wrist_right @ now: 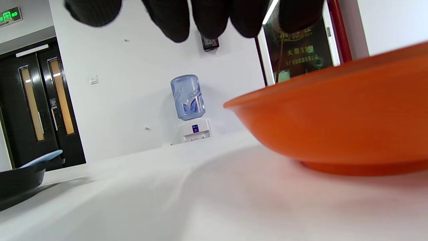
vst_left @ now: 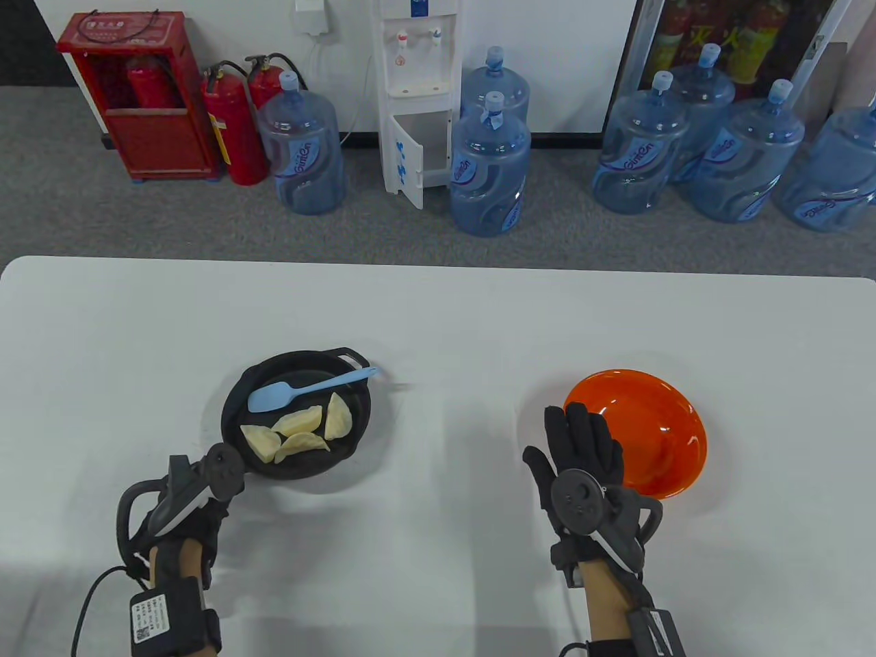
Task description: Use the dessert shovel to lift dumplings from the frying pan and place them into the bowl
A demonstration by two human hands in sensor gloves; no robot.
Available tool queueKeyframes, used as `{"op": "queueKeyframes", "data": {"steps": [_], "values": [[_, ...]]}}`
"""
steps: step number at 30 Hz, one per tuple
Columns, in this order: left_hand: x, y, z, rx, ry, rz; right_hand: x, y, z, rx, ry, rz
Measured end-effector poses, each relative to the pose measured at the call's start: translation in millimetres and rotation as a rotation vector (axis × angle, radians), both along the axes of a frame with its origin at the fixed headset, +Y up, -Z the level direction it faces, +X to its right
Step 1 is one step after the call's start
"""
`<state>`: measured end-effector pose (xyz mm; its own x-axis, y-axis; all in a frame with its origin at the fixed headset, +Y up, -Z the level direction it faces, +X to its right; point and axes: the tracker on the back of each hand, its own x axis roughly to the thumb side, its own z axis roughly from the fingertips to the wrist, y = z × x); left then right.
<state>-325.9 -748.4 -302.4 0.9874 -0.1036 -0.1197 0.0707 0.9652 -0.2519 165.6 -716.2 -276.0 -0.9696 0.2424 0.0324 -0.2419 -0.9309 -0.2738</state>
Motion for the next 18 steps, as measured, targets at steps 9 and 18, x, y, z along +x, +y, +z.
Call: {"op": "queueKeyframes", "data": {"steps": [9, 18], "values": [[20, 42, -1, 0.081, -0.129, 0.062, 0, 0, 0, -0.004, -0.001, 0.008], [38, 63, 7, 0.088, -0.284, 0.069, 3, 1, 1, 0.005, -0.006, -0.002]]}}
